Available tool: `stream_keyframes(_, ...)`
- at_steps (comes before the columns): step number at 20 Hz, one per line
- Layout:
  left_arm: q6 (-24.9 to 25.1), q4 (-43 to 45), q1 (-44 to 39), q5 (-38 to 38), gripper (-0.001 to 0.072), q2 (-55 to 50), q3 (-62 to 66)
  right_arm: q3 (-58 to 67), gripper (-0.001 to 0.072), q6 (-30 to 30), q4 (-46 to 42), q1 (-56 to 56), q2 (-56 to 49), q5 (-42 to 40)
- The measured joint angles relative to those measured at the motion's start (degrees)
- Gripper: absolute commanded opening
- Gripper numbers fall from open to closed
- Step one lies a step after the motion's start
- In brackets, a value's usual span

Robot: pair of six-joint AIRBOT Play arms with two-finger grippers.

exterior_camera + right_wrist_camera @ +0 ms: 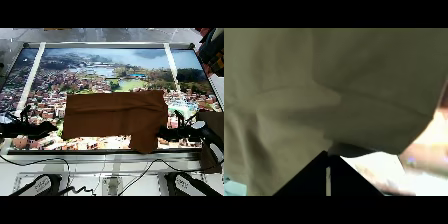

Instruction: Fold the clothes and pants, and hang the long-sleeved shirts on hangers.

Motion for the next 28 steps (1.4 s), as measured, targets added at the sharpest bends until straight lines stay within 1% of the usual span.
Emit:
stream_keyframes(4,0.8,-2.1,-1.0,0.9,0.0583,-4.5,-0.2,-0.1,0.0013,-0.5,0.8,0.0,1.0,-0.6)
stream_keyframes(7,2.4,-3.4,-3.4,0.8,0.0333,-8.4,-0.3,-0.1,0.0013,-0.6,1.1,0.0,1.2,-0.9)
stream_keyframes(8,2.8,-3.7,-4.4,0.7,0.0228,-9.5,-0.3,-0.1,0.0013,-0.7,1.0,0.0,1.3,-0.9)
stream_keyframes(11,5.4,-3.5,-7.0,-0.4,0.0023,-11.5,0.0,0.7,0.0013,-1.0,1.2,0.0,1.5,0.5)
stream_keyframes(13,7.4,-3.0,-7.4,-3.3,0.0023,-11.7,1.1,2.5,0.0013,-2.0,1.3,0.0,2.6,2.5)
stream_keyframes(16,10.2,-6.3,-6.8,-6.3,0.0023,-9.3,4.0,6.7,0.0013,-2.8,2.7,0.0,6.4,3.6)
stream_keyframes(18,11.6,-12.8,-6.1,-6.3,0.0023,-6.8,6.0,9.5,0.0013,-2.6,5.6,0.0,8.9,2.0)
stream_keyframes(20,12.3,-22.2,-6.0,-3.3,0.0023,-4.9,7.1,11.4,0.0012,-1.0,10.3,0.3,10.3,-3.0)
stream_keyframes(22,12.9,-30.9,-7.4,1.4,0.0022,-4.1,7.6,12.5,0.0012,0.9,15.0,2.0,10.5,-10.9)
stream_keyframes(24,13.1,-36.3,-10.3,8.8,0.0022,-4.2,8.0,13.2,0.0012,2.6,18.7,5.3,8.8,-20.6)
stream_keyframes(26,13.3,-41.8,-13.9,18.0,0.0022,-5.0,8.2,14.7,0.0012,4.4,21.9,8.5,5.4,-30.0)
stream_keyframes(28,13.4,-47.4,-17.6,29.0,0.0023,-6.4,8.4,17.9,0.0012,5.8,24.1,10.7,0.2,-37.0)
